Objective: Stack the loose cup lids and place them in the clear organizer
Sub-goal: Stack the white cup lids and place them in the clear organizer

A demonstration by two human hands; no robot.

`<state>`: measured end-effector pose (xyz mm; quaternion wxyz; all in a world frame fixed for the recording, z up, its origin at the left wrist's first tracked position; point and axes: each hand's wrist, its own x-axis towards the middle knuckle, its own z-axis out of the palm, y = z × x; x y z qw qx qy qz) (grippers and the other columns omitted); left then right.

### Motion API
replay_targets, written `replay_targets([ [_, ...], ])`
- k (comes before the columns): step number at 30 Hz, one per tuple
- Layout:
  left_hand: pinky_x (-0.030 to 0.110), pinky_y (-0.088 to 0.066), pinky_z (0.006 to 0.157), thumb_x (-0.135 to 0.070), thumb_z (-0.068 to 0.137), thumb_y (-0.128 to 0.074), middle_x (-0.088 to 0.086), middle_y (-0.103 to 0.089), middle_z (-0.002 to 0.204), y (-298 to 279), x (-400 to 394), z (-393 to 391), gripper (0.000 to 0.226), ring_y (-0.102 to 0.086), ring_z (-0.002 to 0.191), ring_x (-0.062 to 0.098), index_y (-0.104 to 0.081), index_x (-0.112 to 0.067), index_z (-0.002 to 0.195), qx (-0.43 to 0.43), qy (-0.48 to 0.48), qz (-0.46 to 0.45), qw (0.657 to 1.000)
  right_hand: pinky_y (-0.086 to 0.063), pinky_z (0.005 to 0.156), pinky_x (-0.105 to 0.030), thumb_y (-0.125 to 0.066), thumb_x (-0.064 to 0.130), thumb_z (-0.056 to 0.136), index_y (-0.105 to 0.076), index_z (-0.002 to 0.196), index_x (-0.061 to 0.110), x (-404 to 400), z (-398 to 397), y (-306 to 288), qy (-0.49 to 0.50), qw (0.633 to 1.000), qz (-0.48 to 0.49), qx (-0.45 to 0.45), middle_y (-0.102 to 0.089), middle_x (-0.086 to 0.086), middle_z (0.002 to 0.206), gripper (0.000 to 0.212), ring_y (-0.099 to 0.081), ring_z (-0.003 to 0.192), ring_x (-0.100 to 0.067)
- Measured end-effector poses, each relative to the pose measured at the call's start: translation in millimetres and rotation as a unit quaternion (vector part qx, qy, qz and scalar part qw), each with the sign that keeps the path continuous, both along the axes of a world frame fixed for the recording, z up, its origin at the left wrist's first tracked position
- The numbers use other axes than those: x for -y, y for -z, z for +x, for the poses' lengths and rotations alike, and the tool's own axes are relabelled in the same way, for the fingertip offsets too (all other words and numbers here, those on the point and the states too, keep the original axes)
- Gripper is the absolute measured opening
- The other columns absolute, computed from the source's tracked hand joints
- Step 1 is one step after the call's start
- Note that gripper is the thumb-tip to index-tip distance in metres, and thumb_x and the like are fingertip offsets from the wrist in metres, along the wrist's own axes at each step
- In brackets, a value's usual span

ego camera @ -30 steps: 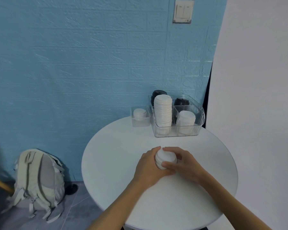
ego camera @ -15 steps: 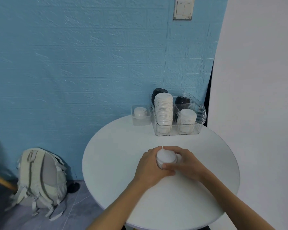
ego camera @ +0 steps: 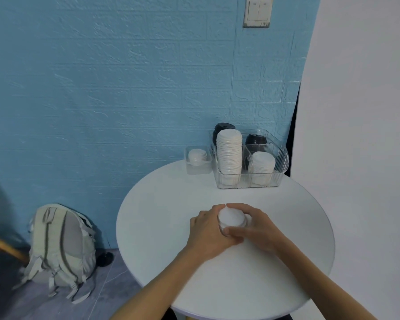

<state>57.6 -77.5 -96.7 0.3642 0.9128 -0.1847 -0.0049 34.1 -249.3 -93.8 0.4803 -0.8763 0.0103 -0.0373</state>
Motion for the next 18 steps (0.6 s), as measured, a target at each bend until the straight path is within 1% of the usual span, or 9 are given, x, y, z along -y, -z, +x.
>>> replay_targets([
  [3, 0.028, -0.023, 0.111, -0.042, 0.077, -0.077, -0.013, -0.050, 0.136, -14, -6, 1, 0.092, -0.038, 0.131, 0.010, -0.027, -0.042, 0.153, -0.050, 0.045, 0.024, 0.997, -0.043, 0.112, -0.031, -0.086, 0.060, 0.053, -0.064, 0.121, 0.052, -4, -7, -1, 0.006, 1.000, 0.005, 0.016, -0.066, 0.031, 0.123, 0.071, -0.056, 0.123, 0.006],
  [5, 0.034, -0.029, 0.116, -0.040, 0.074, -0.075, -0.010, -0.047, 0.139, -28, -14, 9, 0.093, -0.040, 0.125, 0.010, -0.024, -0.052, 0.151, -0.102, 0.073, -0.003, 0.992, -0.040, 0.113, -0.029, -0.081, 0.065, 0.052, -0.063, 0.124, 0.050, -8, -9, -2, 0.013, 1.000, -0.001, 0.029, -0.064, 0.027, 0.128, 0.076, -0.054, 0.128, 0.003],
  [7, 0.034, -0.042, 0.110, -0.040, 0.066, -0.067, -0.004, -0.051, 0.142, -41, -20, 25, 0.084, -0.053, 0.120, 0.014, -0.034, -0.056, 0.141, -0.122, 0.076, -0.072, 0.987, -0.037, 0.115, -0.028, -0.077, 0.070, 0.050, -0.063, 0.126, 0.048, -11, -10, -2, 0.022, 0.999, -0.005, 0.034, -0.062, 0.026, 0.130, 0.081, -0.052, 0.129, 0.001],
  [8, 0.029, -0.047, 0.101, -0.038, 0.068, -0.067, -0.001, -0.054, 0.140, -47, -22, 37, 0.074, -0.059, 0.114, 0.015, -0.042, -0.053, 0.136, -0.121, 0.072, -0.107, 0.984, -0.036, 0.116, -0.029, -0.076, 0.070, 0.050, -0.062, 0.125, 0.048, -12, -10, -3, 0.025, 0.999, -0.004, 0.037, -0.061, 0.027, 0.130, 0.079, -0.052, 0.130, 0.001],
  [10, 0.017, -0.047, 0.082, -0.028, 0.081, -0.073, -0.001, -0.060, 0.133, -58, -24, 65, 0.055, -0.065, 0.106, 0.015, -0.056, -0.042, 0.131, -0.099, 0.031, -0.145, 0.984, -0.034, 0.118, -0.034, -0.072, 0.071, 0.054, -0.058, 0.123, 0.050, -14, -10, -3, 0.020, 0.998, -0.019, 0.052, -0.056, 0.031, 0.132, 0.073, -0.050, 0.130, 0.002],
  [11, 0.016, -0.046, 0.077, -0.025, 0.086, -0.074, -0.001, -0.062, 0.130, -63, -25, 80, 0.048, -0.065, 0.105, 0.016, -0.059, -0.038, 0.130, -0.077, 0.003, -0.149, 0.986, -0.033, 0.119, -0.037, -0.069, 0.072, 0.058, -0.056, 0.123, 0.051, -13, -10, -2, 0.014, 0.997, -0.039, 0.061, -0.052, 0.033, 0.133, 0.070, -0.049, 0.130, 0.005],
  [12, 0.019, -0.046, 0.077, -0.025, 0.088, -0.075, -0.001, -0.063, 0.126, -67, -26, 96, 0.045, -0.065, 0.105, 0.016, -0.061, -0.035, 0.129, -0.055, -0.019, -0.151, 0.987, -0.032, 0.119, -0.039, -0.066, 0.073, 0.060, -0.054, 0.123, 0.053, -13, -8, -1, 0.008, 0.996, -0.059, 0.066, -0.049, 0.034, 0.134, 0.067, -0.048, 0.130, 0.007],
  [15, 0.031, -0.050, 0.093, -0.030, 0.089, -0.076, -0.001, -0.065, 0.118, -75, -24, 144, 0.038, -0.064, 0.107, 0.019, -0.064, -0.031, 0.125, -0.004, -0.061, -0.148, 0.987, -0.030, 0.120, -0.040, -0.061, 0.076, 0.065, -0.047, 0.122, 0.061, -12, -5, 3, 0.001, 0.993, -0.098, 0.067, -0.044, 0.038, 0.135, 0.061, -0.045, 0.130, 0.009],
  [18, 0.032, -0.048, 0.096, -0.031, 0.092, -0.072, 0.001, -0.065, 0.120, -82, -21, 190, 0.034, -0.063, 0.112, 0.022, -0.063, -0.026, 0.125, 0.040, -0.089, -0.120, 0.988, -0.025, 0.120, -0.031, -0.056, 0.080, 0.066, -0.040, 0.126, 0.064, -13, -4, 2, -0.001, 0.989, -0.132, 0.065, -0.040, 0.041, 0.137, 0.064, -0.042, 0.132, 0.010],
])
